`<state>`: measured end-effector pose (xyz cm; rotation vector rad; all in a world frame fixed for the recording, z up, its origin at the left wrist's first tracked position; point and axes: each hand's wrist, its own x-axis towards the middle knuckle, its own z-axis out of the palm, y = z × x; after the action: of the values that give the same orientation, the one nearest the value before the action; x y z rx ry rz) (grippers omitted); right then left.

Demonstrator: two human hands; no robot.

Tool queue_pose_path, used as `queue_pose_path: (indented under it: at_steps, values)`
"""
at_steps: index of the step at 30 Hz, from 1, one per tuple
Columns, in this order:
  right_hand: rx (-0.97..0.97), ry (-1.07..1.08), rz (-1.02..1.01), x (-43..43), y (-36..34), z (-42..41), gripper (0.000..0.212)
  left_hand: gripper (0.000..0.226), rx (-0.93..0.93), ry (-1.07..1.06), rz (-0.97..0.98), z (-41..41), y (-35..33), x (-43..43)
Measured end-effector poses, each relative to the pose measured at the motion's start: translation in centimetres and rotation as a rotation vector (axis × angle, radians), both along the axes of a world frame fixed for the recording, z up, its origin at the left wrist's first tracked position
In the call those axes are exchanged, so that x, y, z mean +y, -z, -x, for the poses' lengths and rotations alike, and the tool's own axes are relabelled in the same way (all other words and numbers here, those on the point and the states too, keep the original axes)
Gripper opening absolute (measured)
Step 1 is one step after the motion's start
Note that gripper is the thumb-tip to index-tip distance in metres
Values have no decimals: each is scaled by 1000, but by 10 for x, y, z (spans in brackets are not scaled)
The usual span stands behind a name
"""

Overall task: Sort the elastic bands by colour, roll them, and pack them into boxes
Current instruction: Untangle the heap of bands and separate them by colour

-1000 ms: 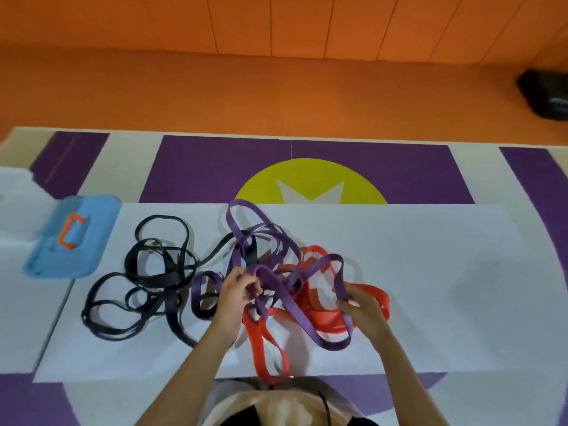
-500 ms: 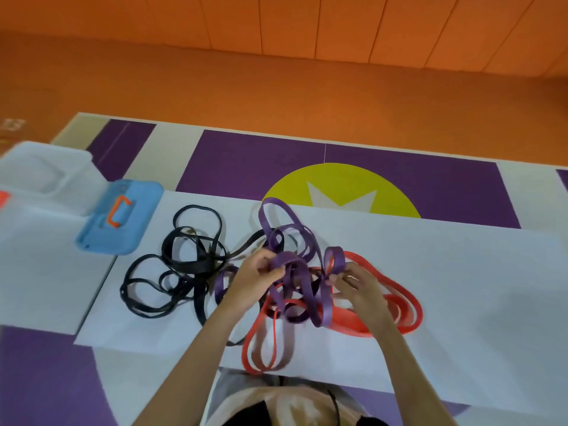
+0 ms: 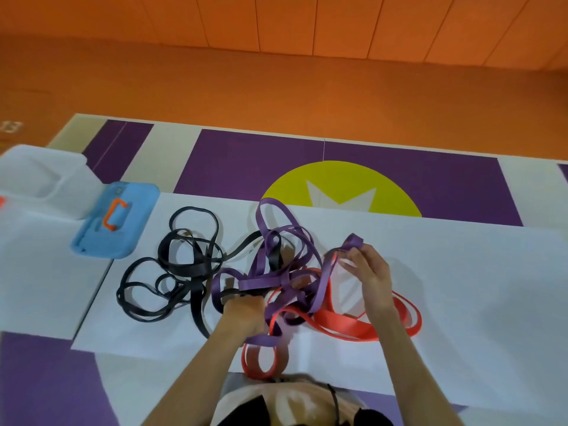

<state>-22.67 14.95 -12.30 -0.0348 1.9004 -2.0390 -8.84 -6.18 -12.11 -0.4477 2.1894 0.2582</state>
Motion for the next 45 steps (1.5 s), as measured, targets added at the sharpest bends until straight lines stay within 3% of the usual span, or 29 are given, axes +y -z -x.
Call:
queue_pose_path:
  at_steps: [5,10,13,15,18,21,23,25,27,30,34,37,42,45]
  values:
    - [-49,363,3,15,7,12,19,52,187,-238,108,-7,14,-32]
    - [-148,580,66,26,4,20,27,69,190,-189,273,-13,23,-39]
    - [-171,584,129,32,-1,25,29,77,219,-153,268,-12,25,-37]
    - [-164,477,142,30,-5,24,28,86,325,-175,64,-5,24,-34]
    - [-138,182,116,16,-14,16,26,103,554,-228,-418,15,14,-13]
    - [-87,-195,41,-7,-26,1,27,115,663,-349,-922,35,2,24]
    - [-65,-374,46,-18,-31,-7,31,96,708,-509,-1114,43,-3,38]
    - [-105,-475,131,-21,-32,-8,36,55,785,-635,-1095,46,-7,32]
    - [-232,-533,221,-20,-32,-7,43,38,784,-640,-1028,41,-6,18]
    - [-379,-490,167,-18,-22,-5,41,27,812,-572,-841,33,-4,6]
    - [-429,-236,-49,-4,15,6,28,3,869,-923,-825,24,-16,-10]
    - [-428,-144,-298,0,51,5,12,10,969,-1197,-823,16,-32,-29]
    - [-147,-598,-610,-23,87,-27,15,11,1250,-1361,-814,11,-63,-52]
    - [28,-660,-702,-31,92,-33,5,17,1398,-1420,-802,9,-83,-68]
